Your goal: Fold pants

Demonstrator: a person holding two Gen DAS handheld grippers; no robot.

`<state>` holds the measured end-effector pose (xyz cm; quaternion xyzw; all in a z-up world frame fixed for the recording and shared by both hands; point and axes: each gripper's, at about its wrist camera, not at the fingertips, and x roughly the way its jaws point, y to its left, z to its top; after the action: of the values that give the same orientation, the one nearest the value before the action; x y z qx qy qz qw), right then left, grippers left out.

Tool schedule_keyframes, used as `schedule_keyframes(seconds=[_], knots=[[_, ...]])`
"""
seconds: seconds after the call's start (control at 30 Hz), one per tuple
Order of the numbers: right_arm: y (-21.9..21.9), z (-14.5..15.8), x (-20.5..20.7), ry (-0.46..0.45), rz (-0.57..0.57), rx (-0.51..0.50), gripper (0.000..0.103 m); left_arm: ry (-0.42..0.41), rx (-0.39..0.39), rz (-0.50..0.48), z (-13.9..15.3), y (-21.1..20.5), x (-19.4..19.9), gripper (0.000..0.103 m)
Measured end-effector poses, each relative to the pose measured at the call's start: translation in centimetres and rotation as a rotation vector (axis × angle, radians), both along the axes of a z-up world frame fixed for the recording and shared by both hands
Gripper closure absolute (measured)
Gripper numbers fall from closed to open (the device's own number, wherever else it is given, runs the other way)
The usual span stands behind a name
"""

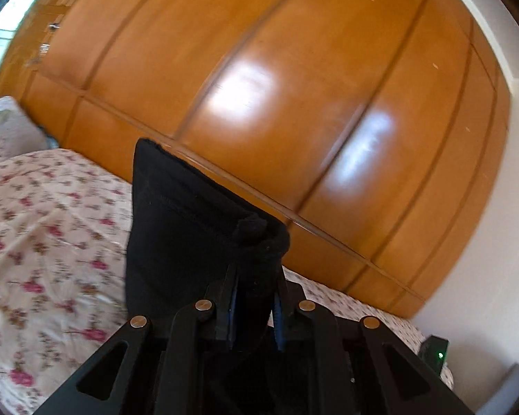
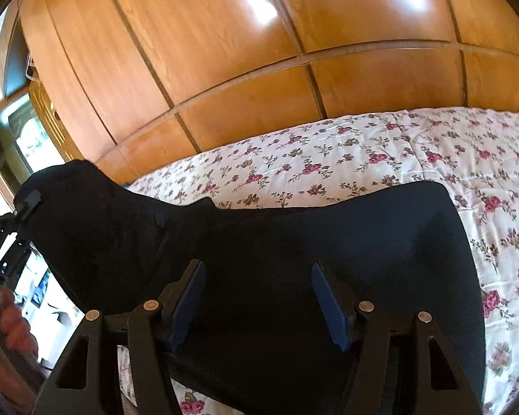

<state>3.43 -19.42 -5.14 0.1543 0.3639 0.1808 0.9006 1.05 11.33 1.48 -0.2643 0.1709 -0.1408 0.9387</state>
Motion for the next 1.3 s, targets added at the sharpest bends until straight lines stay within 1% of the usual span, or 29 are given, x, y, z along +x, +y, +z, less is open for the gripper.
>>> schedule_keyframes(seconds=[0.13,0.2,0.37,0.5,0.53,0.7,0.77,0.87,0.97,1.0,1.1,1.2,1.3], knots=[[-0.7,0.7,-0.6,-0.036,0.001,-0.013,0.038,-0.002,0.016,-0.079,0.2,-2.7,0.4,0.088],[-1.2,0.9,-0.7,-0.049,0.001,-0.002,0.038,-0.002,0.028,-0.116,0.2,-4.0,0.6,0.088],[-2.8,1.1,-0.9,-0.049,-0.021,0.045,0.038,0.002,0.065,-0.218,-0.1,-7.7,0.8,0.088],[-4.0,1.0,-0.7,-0.043,-0.041,0.069,0.038,0.020,0.119,-0.319,-1.0,-11.2,0.7,0.088],[-4.4,0.9,-0.6,-0.040,-0.050,0.081,0.038,0.025,0.128,-0.339,-1.3,-11.9,0.6,0.088],[-7.0,-0.3,0.3,0.037,-0.106,0.247,0.038,0.076,0.158,-0.425,-3.7,-15.1,1.2,0.088],[-8.0,-0.8,0.5,0.070,-0.124,0.299,0.038,0.094,0.177,-0.451,-4.5,-16.3,1.1,0.088],[-8.7,-1.2,0.7,0.092,-0.141,0.323,0.038,0.123,0.211,-0.476,-5.8,-17.7,0.9,0.088],[-8.8,-1.5,0.9,0.112,-0.124,0.342,0.037,0.130,0.243,-0.486,-6.6,-18.6,0.7,0.088],[-8.6,-1.6,1.0,0.117,-0.116,0.344,0.035,0.127,0.263,-0.488,-6.7,-18.7,0.4,0.088],[-8.2,-1.7,0.9,0.116,-0.110,0.327,0.034,0.111,0.322,-0.491,-7.2,-19.5,-0.1,0.088],[-8.1,-1.3,0.6,0.088,-0.122,0.337,0.034,0.083,0.379,-0.501,-7.4,-19.8,-1.5,0.088],[-7.7,-1.0,0.9,0.085,-0.084,0.348,0.034,0.047,0.412,-0.514,-7.7,-20.1,-2.6,0.088]])
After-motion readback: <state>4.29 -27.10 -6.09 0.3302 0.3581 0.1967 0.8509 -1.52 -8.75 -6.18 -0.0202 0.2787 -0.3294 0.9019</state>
